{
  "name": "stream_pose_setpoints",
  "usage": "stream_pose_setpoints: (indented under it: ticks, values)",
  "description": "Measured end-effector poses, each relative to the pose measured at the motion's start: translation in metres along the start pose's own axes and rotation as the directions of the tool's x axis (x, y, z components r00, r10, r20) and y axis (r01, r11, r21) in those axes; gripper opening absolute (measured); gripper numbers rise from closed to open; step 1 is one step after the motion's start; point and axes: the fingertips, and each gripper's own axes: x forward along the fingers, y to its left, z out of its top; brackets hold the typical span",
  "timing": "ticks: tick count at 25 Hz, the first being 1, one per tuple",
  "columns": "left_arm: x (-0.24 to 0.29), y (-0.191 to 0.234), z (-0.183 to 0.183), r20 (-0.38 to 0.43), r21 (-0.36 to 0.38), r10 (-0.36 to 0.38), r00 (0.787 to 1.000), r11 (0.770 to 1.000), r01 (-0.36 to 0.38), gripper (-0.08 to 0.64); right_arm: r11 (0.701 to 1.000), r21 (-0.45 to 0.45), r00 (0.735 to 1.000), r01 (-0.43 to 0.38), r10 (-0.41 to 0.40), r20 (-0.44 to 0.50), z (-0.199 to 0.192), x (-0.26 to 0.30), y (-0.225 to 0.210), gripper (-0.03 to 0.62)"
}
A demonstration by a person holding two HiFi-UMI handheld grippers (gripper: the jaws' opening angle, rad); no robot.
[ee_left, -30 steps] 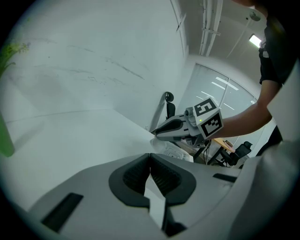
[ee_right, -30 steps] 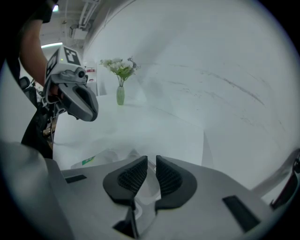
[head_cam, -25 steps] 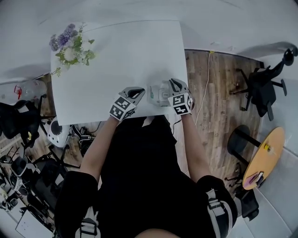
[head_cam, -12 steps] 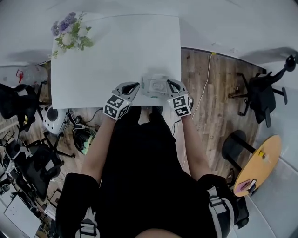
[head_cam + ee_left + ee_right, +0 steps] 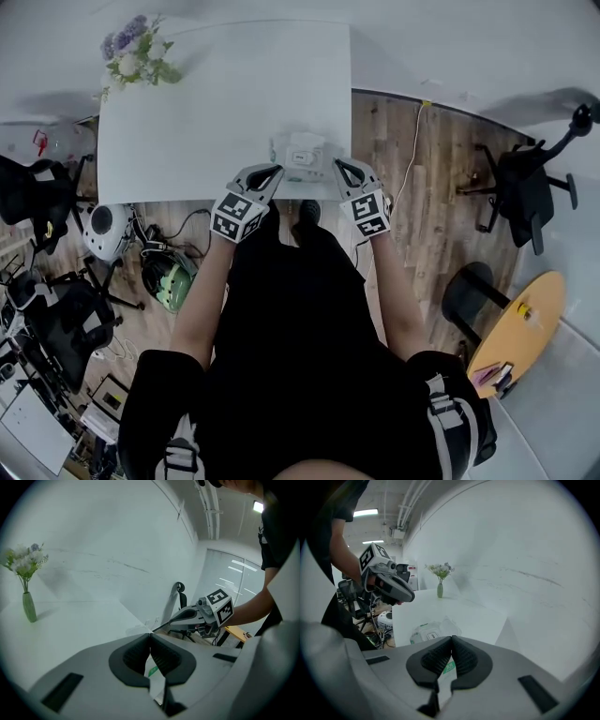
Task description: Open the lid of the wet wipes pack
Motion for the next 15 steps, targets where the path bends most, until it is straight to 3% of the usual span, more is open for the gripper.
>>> stream_pose_setpoints:
  ticks: [15]
  values:
    - [-0.027, -0.026, -0.009, 0.041, -0.037, 0.113, 0.993, 0.993, -0.111, 0.023, 0.994, -0.075, 0.997, -0.075, 0.076, 0.001, -0.018, -0.035, 0.019, 0.015]
